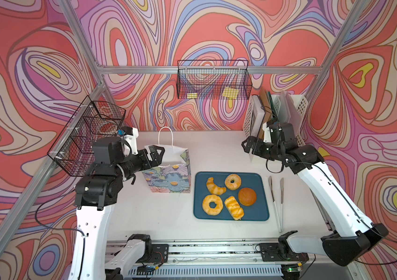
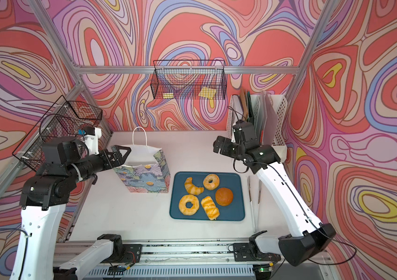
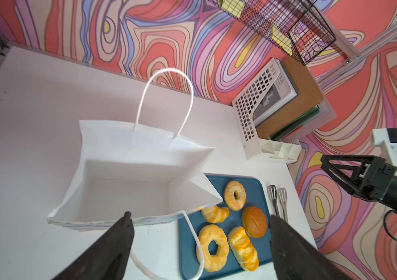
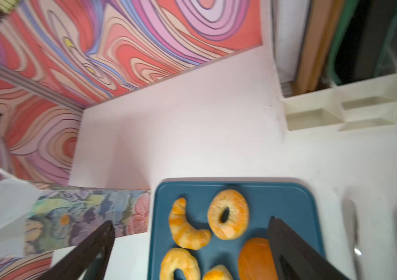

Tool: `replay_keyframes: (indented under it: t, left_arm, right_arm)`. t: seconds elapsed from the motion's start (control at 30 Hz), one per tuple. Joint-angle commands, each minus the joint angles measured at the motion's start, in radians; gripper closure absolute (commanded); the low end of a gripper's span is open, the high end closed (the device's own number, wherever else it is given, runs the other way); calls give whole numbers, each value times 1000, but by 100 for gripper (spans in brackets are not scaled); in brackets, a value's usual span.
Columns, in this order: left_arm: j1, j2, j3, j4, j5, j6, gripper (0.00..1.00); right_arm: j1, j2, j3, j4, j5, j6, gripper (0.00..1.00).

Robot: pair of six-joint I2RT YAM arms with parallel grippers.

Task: Pack bread into a paper bag
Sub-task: Pick up the clamp from the center of the board.

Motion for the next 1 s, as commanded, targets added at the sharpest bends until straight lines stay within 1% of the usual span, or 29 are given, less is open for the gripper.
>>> replay_keyframes:
  t: [0.0, 0.1, 0.2, 0.27, 0.37, 0.5, 0.6, 0.67, 0.73, 0.83, 0.9, 0.97]
  left_arm:
    - [-8, -55, -146, 125, 156, -107, 8]
    - [-8, -99, -241, 170, 168, -136, 10]
    - [-19, -119, -268, 143, 162, -125, 13]
    - [-41, -125, -268, 111, 138, -95, 12]
    - [-62, -121, -234, 51, 112, -39, 11]
    - [-78, -115, -177, -4, 117, 1, 11]
    - [-93, -123, -167, -12, 164, 25, 11]
    - [-103, -135, -168, -5, 203, 34, 11]
    - [-115, -141, -178, 15, 269, 30, 11]
    - [-127, -160, -244, 79, 367, -19, 11]
    - [-138, -170, -293, 115, 423, -45, 11]
    - [-156, -182, -319, 125, 460, -50, 11]
  right_arm:
    - [14, 60, -28, -355, 182, 38, 3]
    - [14, -5, -150, -340, 129, 97, 3]
    - [14, -81, -298, -321, 138, 167, 3]
    - [14, -100, -372, -348, 151, 213, 3]
    - [14, -141, -428, -418, 208, 260, 3]
    - [14, -214, -442, -528, 343, 347, 3]
    - [14, -240, -502, -547, 360, 393, 3]
    - [14, -247, -566, -515, 328, 403, 3]
    - [15, -245, -624, -491, 318, 427, 3]
    - [16, -245, -620, -505, 310, 467, 3]
    - [15, -264, -656, -483, 276, 487, 3]
    - [17, -279, -680, -473, 270, 496, 6]
